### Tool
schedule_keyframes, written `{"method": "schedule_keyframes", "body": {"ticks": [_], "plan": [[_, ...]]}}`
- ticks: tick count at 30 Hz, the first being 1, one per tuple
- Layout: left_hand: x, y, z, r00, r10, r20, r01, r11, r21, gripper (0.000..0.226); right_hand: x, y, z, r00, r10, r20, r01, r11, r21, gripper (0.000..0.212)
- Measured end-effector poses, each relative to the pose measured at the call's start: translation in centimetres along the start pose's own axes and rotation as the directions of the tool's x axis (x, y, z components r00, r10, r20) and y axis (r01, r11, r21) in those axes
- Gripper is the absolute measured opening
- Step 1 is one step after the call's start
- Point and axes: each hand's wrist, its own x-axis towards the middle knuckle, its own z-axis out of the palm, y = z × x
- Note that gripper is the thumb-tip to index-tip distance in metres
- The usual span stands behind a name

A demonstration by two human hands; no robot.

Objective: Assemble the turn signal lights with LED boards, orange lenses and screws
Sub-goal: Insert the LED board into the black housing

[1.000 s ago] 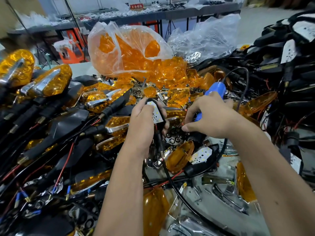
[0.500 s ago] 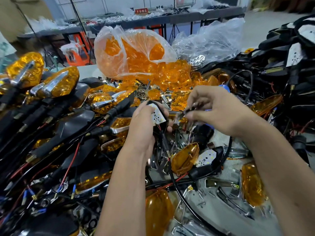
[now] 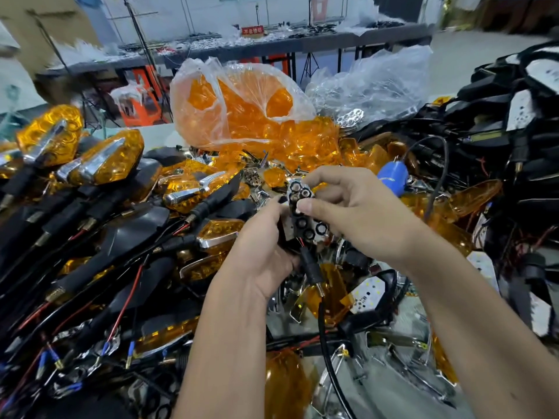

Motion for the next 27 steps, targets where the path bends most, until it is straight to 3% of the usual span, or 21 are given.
{"method": "schedule_keyframes", "body": {"ticks": [11,16,21,23,27], "plan": [[-0.3,0.5,0.1,0.987,-0.162,-0.022,0.16,0.984,-0.082,0.034,-0.2,-0.4,-0.1,0.999,0.034,-0.032,-0.033,0.998,0.044,0.018],[-0.2,0.3,0.1,0.986,-0.163,-0.023,0.158,0.978,-0.137,0.042,-0.3,-1.0,-0.3,0.994,0.032,-0.109,-0.003,0.967,0.256,0.03],[-0.6,0.6,0.3,0.982,-0.186,-0.033,0.18,0.976,-0.121,0.023,-0.5,-1.4,-0.7,0.998,0.024,0.059,-0.043,0.935,0.352,0.028],[-0.7,0.7,0.4,0.984,-0.175,-0.021,0.172,0.981,-0.094,0.035,-0.5,-1.1,-0.6,0.996,0.024,0.081,-0.051,0.936,0.349,0.024],[-0.6,0.8,0.5,0.986,-0.166,-0.003,0.166,0.985,-0.047,0.047,-0.3,-0.9,0.0,0.997,0.075,0.004,-0.074,0.974,0.216,0.038]]}}
